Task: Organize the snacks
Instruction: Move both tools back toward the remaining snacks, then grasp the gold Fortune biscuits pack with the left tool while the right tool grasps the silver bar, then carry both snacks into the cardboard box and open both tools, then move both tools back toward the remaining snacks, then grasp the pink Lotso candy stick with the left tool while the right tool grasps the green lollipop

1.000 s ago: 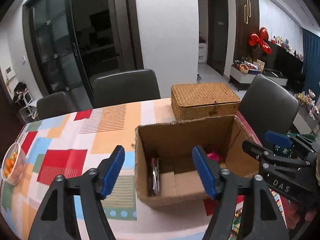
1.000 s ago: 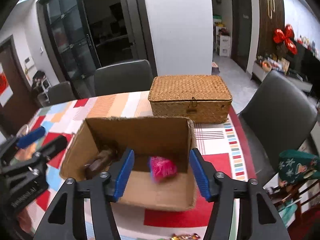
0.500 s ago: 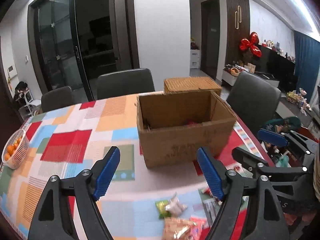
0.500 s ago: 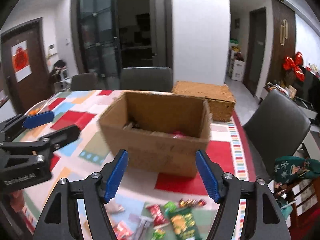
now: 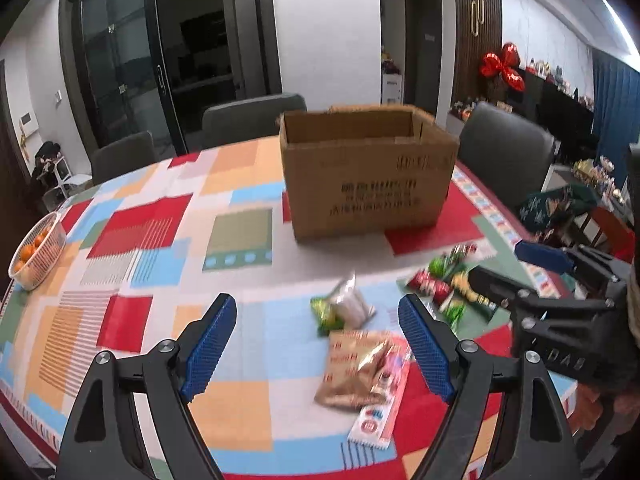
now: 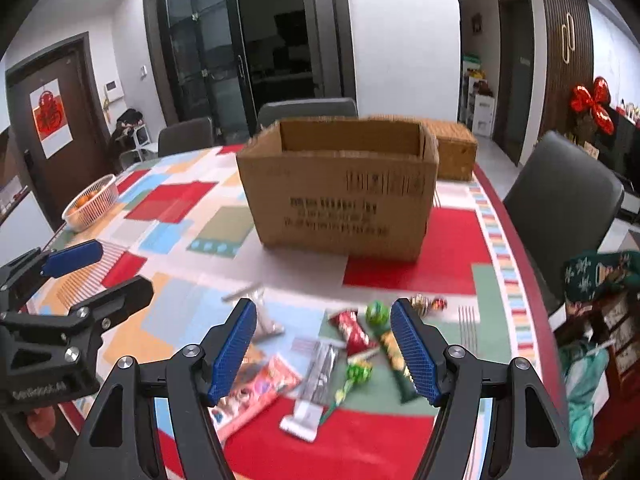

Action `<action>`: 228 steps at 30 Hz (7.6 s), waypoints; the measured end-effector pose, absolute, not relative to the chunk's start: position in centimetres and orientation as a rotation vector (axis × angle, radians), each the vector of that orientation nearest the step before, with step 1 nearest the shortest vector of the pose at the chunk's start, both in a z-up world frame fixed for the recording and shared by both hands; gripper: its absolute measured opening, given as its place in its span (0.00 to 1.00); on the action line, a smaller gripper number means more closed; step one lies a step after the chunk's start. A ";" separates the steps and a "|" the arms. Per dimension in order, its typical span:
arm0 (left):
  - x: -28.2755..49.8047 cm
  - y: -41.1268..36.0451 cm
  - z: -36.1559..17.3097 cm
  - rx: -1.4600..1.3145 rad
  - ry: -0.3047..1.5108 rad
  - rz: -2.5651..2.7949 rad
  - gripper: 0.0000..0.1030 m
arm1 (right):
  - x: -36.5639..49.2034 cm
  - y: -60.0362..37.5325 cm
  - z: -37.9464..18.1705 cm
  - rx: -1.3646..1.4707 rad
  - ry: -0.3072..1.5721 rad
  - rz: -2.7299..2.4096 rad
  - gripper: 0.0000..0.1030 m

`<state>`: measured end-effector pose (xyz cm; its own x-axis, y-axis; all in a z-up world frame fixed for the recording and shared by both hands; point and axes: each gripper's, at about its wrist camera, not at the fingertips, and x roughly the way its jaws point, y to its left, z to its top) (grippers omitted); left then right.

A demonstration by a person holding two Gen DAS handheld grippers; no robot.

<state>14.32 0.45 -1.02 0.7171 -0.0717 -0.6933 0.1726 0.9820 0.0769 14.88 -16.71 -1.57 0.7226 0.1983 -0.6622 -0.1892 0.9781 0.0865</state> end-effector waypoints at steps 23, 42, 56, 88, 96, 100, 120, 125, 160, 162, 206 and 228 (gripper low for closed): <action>16.2 0.8 -10.0 0.134 0.941 -0.228 0.75 | 16.8 -15.8 -10.7 0.046 0.967 0.254 0.58; 18.9 0.8 -12.9 0.023 1.032 -0.290 0.63 | 19.1 -15.1 -11.9 0.037 1.006 0.270 0.43; 19.3 1.5 -13.8 -0.040 1.058 -0.287 0.47 | 20.9 -13.4 -12.4 -0.028 1.072 0.247 0.35; 15.9 -1.3 -6.1 0.028 0.864 -0.280 0.39 | 16.2 -16.3 -7.3 0.049 0.917 0.274 0.20; 16.0 -1.9 -3.6 0.049 0.807 -0.277 0.39 | 15.6 -17.0 -4.5 0.075 0.839 0.281 0.20; 16.8 -2.4 -2.2 0.063 0.778 -0.276 0.39 | 15.9 -17.3 -3.2 0.078 0.806 0.279 0.20; 24.1 -4.1 6.3 0.122 0.635 -0.271 0.39 | 22.3 -19.3 5.1 0.082 0.633 0.236 0.20; 26.3 -4.1 7.6 0.127 0.625 -0.258 0.39 | 24.3 -19.0 7.0 0.049 0.606 0.228 0.20; 34.8 -3.8 6.1 0.158 0.713 -0.126 0.76 | 35.5 -19.1 7.2 -0.078 0.661 0.100 0.60; 33.0 -3.4 6.1 0.149 0.689 -0.113 0.82 | 34.1 -19.0 7.2 -0.092 0.643 0.099 0.64; 15.3 -3.7 -11.2 0.223 0.941 -0.301 0.76 | 14.7 -18.6 -9.2 -0.107 0.884 0.181 0.69; 18.6 -4.4 -13.9 0.155 1.017 -0.337 0.32 | 19.0 -17.7 -12.2 -0.049 0.966 0.209 0.61</action>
<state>18.56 -4.44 -13.94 0.4802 -0.2038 -0.8532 0.3462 0.9377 -0.0291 18.98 -17.66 -12.24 0.5501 0.1546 -0.8207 -0.1982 0.9788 0.0515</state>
